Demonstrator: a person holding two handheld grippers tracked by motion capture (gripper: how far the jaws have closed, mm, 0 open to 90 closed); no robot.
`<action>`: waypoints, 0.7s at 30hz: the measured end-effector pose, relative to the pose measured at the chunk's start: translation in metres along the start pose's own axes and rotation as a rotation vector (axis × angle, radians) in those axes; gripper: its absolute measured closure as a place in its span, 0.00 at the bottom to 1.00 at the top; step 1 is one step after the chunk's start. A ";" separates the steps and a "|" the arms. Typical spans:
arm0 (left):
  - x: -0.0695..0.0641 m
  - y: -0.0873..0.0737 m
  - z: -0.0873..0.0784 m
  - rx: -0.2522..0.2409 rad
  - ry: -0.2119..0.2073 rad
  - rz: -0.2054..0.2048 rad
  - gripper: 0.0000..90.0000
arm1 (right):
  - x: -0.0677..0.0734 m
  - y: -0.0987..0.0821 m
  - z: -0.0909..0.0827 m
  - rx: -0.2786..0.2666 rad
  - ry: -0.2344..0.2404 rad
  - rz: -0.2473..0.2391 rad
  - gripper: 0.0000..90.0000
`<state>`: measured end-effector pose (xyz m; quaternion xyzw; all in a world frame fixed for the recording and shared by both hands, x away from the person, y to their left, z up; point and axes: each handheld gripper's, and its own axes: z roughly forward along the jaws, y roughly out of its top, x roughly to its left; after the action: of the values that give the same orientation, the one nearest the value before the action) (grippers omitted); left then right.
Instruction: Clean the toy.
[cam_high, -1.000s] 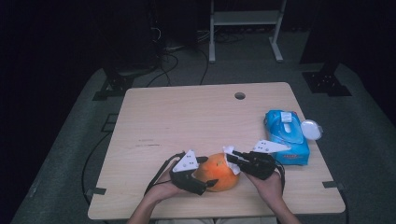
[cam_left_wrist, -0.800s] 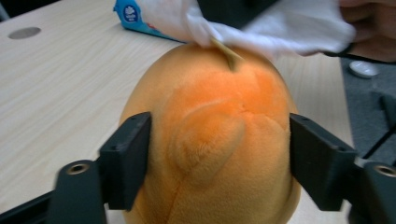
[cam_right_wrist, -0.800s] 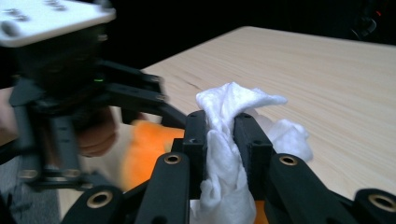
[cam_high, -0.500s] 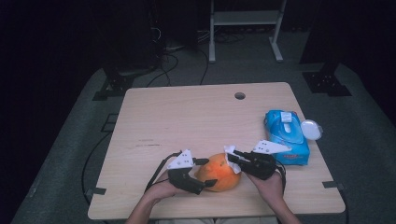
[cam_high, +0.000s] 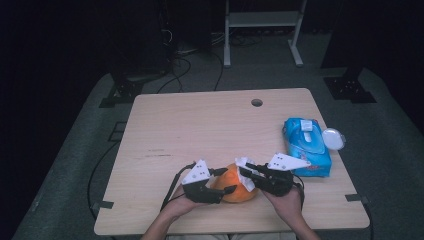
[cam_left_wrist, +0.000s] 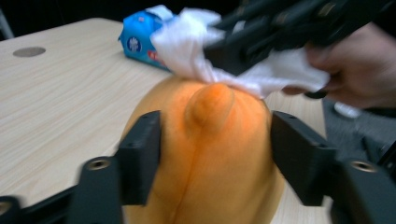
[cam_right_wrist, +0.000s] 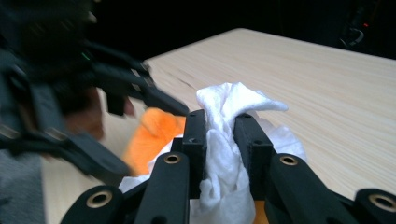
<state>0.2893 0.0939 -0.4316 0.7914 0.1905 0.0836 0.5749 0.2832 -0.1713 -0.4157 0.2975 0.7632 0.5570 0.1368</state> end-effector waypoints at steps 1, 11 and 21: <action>0.002 -0.001 0.000 -0.001 0.021 0.002 0.24 | -0.003 -0.002 0.000 -0.003 -0.002 0.007 0.83; -0.011 0.001 0.006 0.053 0.094 0.121 0.42 | -0.002 0.003 -0.006 -0.030 -0.018 0.032 0.84; -0.006 0.011 -0.004 0.045 0.037 0.009 0.46 | -0.005 0.002 -0.006 -0.059 0.038 0.064 0.83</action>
<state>0.2847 0.0921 -0.4192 0.8032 0.1993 0.0963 0.5530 0.2841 -0.1789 -0.4122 0.3067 0.7392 0.5888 0.1130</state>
